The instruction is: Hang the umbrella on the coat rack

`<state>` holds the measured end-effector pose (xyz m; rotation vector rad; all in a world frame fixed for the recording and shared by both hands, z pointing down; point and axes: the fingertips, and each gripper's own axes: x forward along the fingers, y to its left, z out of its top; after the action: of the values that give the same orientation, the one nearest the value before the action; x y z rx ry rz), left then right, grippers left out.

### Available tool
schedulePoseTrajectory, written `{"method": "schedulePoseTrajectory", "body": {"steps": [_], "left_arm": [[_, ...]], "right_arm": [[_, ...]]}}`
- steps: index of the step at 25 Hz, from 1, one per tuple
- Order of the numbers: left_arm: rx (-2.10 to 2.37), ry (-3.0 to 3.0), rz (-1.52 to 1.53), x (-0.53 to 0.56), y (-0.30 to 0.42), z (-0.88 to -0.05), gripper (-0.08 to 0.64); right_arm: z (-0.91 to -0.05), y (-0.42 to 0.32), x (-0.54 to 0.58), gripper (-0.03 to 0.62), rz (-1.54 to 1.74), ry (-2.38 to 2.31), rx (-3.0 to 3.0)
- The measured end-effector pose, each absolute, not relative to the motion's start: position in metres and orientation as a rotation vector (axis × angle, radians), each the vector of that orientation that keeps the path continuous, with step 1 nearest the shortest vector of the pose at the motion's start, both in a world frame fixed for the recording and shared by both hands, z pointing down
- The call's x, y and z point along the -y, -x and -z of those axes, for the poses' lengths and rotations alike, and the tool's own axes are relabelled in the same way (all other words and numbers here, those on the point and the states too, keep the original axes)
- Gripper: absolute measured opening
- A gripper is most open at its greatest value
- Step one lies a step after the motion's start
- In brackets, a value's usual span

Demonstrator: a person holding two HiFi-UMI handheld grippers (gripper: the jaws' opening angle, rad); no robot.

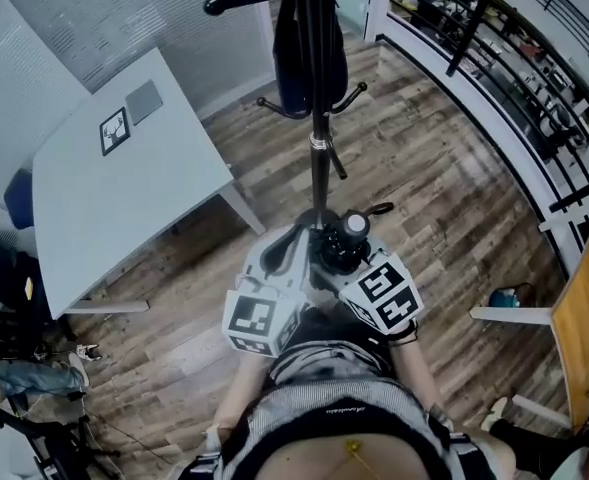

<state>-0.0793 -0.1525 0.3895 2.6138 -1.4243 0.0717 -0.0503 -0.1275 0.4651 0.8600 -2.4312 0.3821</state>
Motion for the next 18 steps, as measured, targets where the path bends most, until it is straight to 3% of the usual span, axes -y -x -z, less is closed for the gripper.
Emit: {"method": "schedulePoseTrajectory", "body": {"steps": [18], "left_arm": [[1.412, -2.604, -0.090, 0.168, 0.077, -0.385, 0.018]], "right_arm": [[-0.467, 0.052, 0.145, 0.249, -0.380, -0.845, 2.426]]}}
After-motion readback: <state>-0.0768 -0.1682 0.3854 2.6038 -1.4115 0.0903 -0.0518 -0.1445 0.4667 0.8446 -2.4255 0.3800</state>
